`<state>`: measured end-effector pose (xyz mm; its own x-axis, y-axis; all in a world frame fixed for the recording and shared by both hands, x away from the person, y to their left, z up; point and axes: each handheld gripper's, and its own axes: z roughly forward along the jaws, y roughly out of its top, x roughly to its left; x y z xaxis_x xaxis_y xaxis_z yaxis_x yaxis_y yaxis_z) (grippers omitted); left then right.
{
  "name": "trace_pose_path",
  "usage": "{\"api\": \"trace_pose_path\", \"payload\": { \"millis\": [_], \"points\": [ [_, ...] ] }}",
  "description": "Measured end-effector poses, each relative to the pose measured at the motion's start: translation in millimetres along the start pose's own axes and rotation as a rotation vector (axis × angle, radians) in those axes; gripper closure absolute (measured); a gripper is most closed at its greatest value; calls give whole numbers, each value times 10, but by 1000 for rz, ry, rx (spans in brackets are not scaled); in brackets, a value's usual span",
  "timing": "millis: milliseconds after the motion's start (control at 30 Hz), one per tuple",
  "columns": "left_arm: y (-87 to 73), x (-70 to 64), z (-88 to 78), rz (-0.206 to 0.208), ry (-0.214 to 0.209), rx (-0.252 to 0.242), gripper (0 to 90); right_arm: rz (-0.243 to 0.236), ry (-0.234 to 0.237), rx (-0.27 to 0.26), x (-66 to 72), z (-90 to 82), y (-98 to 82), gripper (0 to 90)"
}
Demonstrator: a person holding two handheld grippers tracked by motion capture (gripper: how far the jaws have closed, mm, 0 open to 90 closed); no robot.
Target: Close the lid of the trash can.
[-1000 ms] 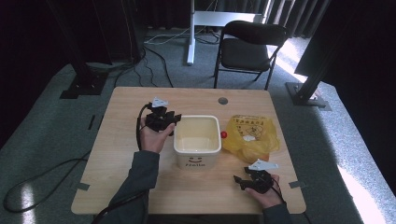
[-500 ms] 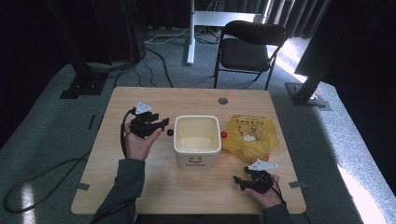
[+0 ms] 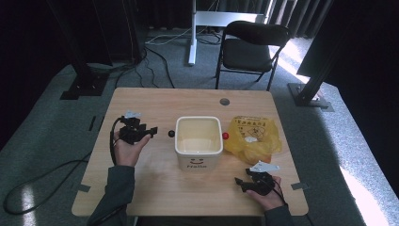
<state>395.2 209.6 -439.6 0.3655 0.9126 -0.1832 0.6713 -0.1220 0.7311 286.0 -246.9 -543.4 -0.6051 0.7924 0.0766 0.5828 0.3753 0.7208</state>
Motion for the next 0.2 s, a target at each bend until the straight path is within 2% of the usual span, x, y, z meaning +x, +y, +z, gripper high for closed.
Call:
{"api": "trace_pose_path", "payload": {
  "millis": [67,200],
  "points": [
    [-32,44,25,-14,7,15,447,1,0,0,0,0,0,347],
    [-46,79,23,-36,6,12,446,1,2,0,-1,1,2,344]
  ]
}}
